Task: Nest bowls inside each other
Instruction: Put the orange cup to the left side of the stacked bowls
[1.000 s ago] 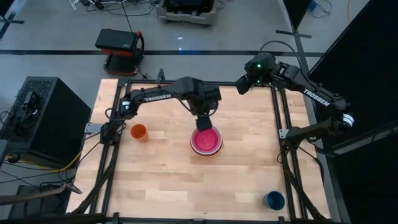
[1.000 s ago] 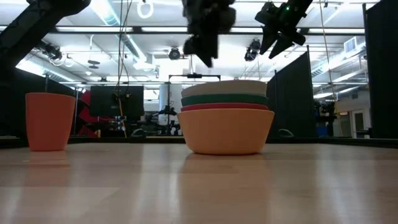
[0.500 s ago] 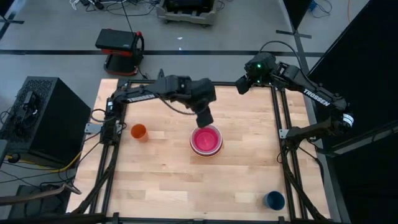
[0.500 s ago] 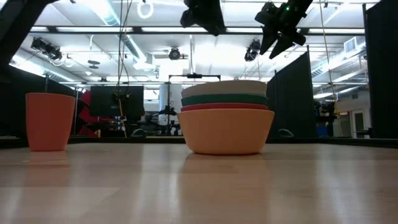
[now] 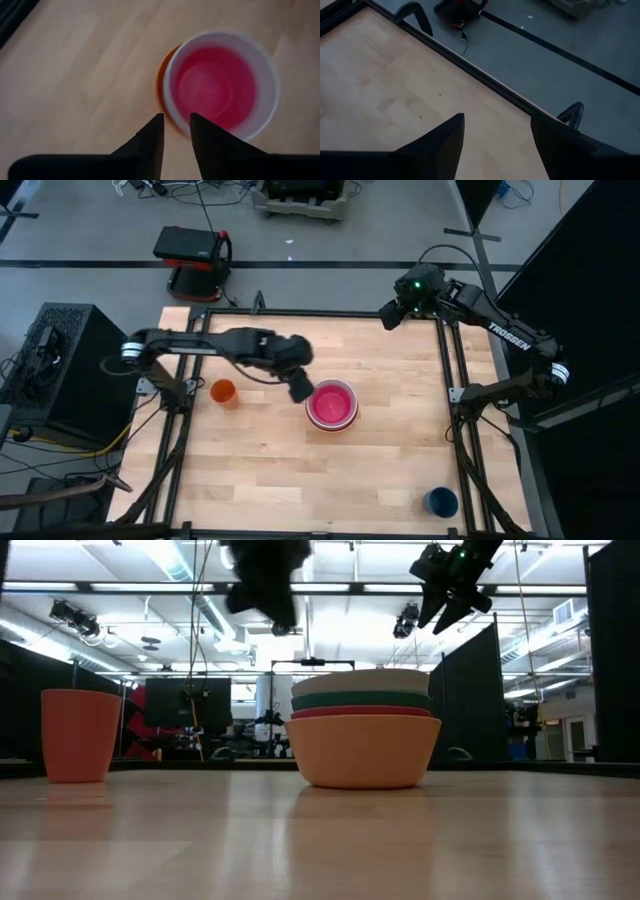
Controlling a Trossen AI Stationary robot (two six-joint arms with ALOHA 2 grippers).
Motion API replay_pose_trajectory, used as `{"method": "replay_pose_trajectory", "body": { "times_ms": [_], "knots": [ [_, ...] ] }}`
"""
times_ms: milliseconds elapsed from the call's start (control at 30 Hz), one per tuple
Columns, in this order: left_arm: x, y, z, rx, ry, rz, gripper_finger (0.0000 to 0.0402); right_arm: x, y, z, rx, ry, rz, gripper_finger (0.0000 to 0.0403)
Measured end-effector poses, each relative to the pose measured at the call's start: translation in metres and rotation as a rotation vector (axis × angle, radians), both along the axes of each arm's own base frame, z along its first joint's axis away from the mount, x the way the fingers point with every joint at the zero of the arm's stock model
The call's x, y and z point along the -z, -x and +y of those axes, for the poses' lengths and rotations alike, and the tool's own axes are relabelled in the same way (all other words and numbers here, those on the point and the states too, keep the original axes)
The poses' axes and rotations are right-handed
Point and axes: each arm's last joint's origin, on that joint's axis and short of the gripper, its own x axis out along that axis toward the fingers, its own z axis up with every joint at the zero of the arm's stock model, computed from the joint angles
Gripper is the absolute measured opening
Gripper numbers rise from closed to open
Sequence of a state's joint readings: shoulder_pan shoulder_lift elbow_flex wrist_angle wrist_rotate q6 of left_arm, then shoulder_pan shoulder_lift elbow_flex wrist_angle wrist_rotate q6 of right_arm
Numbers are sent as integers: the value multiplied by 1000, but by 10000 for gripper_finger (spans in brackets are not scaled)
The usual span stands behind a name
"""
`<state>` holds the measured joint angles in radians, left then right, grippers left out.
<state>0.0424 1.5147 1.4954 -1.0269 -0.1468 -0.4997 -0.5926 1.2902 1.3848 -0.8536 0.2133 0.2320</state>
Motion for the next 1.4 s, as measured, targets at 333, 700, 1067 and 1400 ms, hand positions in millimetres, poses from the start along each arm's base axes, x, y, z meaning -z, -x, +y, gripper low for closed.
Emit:
{"method": "replay_pose_trajectory", "body": {
  "times_ms": [333,700,1067,1400],
  "knots": [
    [19,99,-7,-156,88,65,76,-2,-1,-1,1,14,-23,216],
    [28,157,-16,-172,239,127,126,-3,-2,-1,2,19,-32,219],
    [59,159,-18,-167,284,241,222,-2,-2,-1,10,13,-38,216],
    [92,163,-18,-166,307,333,280,-2,-2,-1,19,6,-47,213]
  ]
}}
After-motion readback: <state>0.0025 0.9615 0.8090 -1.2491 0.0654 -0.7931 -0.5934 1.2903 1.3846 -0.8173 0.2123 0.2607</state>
